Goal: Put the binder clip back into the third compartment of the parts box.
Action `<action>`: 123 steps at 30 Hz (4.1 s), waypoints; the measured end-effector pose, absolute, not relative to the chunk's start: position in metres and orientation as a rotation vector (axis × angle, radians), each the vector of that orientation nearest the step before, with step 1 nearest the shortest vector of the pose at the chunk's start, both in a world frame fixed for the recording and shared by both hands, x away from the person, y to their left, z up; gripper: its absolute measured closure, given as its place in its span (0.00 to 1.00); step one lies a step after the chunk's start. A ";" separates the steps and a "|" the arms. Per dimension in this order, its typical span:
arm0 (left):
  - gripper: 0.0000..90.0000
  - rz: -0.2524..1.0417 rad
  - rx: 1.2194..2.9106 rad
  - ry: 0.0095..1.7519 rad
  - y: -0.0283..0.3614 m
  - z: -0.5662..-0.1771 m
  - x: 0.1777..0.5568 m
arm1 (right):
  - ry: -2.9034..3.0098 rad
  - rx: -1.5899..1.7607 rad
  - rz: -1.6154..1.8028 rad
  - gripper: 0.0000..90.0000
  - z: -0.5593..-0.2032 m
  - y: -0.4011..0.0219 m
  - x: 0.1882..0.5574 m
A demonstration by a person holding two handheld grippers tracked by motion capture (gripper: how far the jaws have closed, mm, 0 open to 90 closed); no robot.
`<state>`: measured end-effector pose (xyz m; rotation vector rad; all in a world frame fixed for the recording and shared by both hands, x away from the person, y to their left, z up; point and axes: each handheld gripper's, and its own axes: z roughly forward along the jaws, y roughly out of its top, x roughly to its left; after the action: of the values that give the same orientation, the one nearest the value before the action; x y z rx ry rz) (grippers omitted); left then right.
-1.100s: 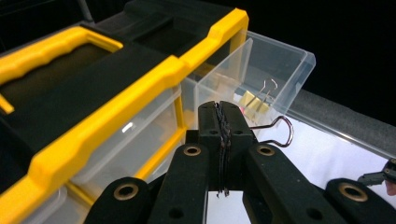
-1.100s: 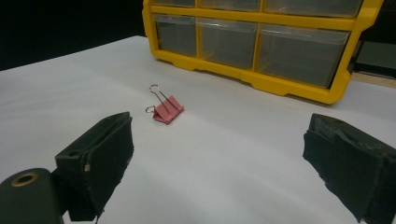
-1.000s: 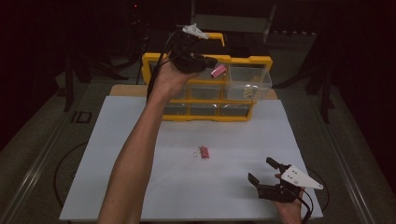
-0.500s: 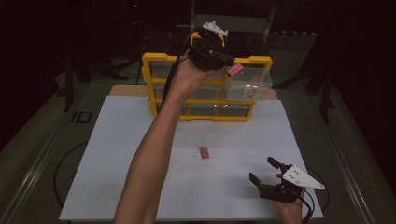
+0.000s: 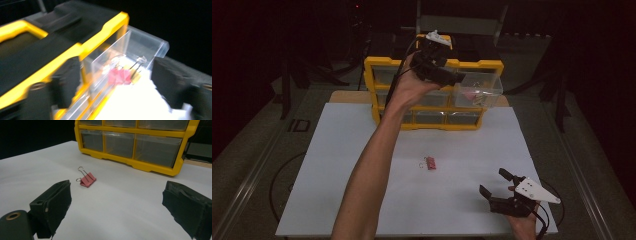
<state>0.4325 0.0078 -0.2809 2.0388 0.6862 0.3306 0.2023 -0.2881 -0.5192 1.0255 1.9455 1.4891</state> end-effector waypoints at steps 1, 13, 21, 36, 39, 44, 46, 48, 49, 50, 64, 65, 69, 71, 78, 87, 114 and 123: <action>0.18 0.339 2.048 0.699 0.010 -0.283 0.432 | 1.946 1.025 1.488 0.09 -0.519 -0.288 0.202; 0.16 0.392 2.139 0.767 0.032 -0.330 0.415 | 1.949 1.018 1.479 0.09 -0.520 -0.287 0.202; 0.17 0.362 2.121 0.799 0.046 -0.357 0.405 | 1.950 1.020 1.474 0.09 -0.520 -0.287 0.201; 0.13 0.382 2.111 0.822 0.061 -0.402 0.380 | 1.950 1.017 1.478 0.09 -0.520 -0.286 0.201; 0.12 0.375 2.110 0.825 0.064 -0.411 0.376 | 1.947 1.017 1.481 0.09 -0.520 -0.285 0.200; 0.11 0.360 2.102 0.838 0.068 -0.426 0.370 | 1.945 1.011 1.486 0.09 -0.520 -0.285 0.201; 0.11 0.362 2.112 0.845 0.068 -0.431 0.368 | 1.949 1.008 1.485 0.09 -0.520 -0.285 0.201; 0.10 0.359 2.123 0.850 0.069 -0.439 0.366 | 1.952 1.012 1.486 0.09 -0.520 -0.285 0.201; 0.10 0.358 2.126 0.852 0.069 -0.440 0.365 | 1.952 1.011 1.486 0.09 -0.520 -0.285 0.201; 0.10 0.359 2.132 0.852 0.069 -0.443 0.364 | 1.951 1.008 1.486 0.09 -0.520 -0.285 0.201; 0.10 0.329 2.193 0.844 0.059 -0.473 0.353 | 1.954 1.006 1.474 0.09 -0.520 -0.283 0.201; 0.10 0.323 2.197 0.847 0.058 -0.476 0.352 | 1.954 1.007 1.472 0.09 -0.520 -0.283 0.201; 0.12 0.298 2.216 0.843 0.054 -0.485 0.351 | 1.951 1.009 1.471 0.09 -0.520 -0.284 0.201; 0.12 0.292 2.230 0.839 0.051 -0.489 0.350 | 1.951 1.009 1.470 0.09 -0.520 -0.284 0.201; 0.18 0.263 2.246 0.832 0.043 -0.503 0.346 | 1.945 1.006 1.467 0.09 -0.519 -0.284 0.200; 0.31 0.205 2.277 0.834 0.040 -0.519 0.345 | 1.943 1.009 1.465 0.09 -0.519 -0.285 0.200; 0.39 0.139 2.349 0.669 0.032 -0.559 0.358 | 1.954 1.012 1.457 0.09 -0.520 -0.284 0.201; 0.53 0.212 2.375 0.632 0.024 -0.559 0.355 | 1.953 1.014 1.457 0.09 -0.520 -0.284 0.201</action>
<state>0.3554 0.0237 -0.5593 2.3750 0.6325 0.2118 0.2007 -0.2837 -0.5197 1.0138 1.9532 1.4572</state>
